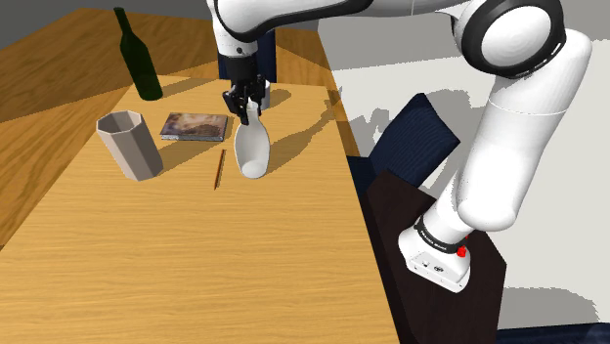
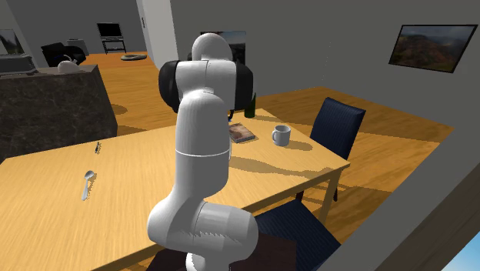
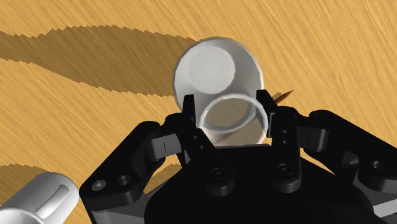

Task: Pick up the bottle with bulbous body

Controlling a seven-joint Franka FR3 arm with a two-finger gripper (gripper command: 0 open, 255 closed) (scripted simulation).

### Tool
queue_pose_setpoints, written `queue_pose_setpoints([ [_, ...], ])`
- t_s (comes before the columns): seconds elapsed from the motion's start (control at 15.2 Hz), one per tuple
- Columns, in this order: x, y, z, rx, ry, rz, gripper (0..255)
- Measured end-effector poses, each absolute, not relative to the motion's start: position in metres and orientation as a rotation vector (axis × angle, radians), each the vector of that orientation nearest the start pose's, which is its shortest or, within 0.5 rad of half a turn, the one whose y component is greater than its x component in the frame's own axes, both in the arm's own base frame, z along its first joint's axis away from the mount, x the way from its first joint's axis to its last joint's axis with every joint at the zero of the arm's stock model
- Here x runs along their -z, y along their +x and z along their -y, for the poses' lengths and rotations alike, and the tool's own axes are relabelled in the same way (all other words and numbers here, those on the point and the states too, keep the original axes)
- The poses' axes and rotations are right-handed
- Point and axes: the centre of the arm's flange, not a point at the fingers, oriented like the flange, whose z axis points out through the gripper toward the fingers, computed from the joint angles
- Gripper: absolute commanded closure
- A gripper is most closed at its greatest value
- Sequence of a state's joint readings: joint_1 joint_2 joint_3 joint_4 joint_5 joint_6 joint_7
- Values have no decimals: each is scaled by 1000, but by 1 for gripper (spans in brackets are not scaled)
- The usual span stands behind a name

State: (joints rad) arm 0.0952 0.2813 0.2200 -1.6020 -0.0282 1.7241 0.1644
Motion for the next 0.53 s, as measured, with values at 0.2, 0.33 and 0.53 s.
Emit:
queue_pose_setpoints([
  [0.2,-468,601,-180,-247,-3126,240,255],
  [0.33,-479,601,-179,-247,-3126,241,255],
  [0.53,-494,601,-180,-247,-3126,240,255],
])
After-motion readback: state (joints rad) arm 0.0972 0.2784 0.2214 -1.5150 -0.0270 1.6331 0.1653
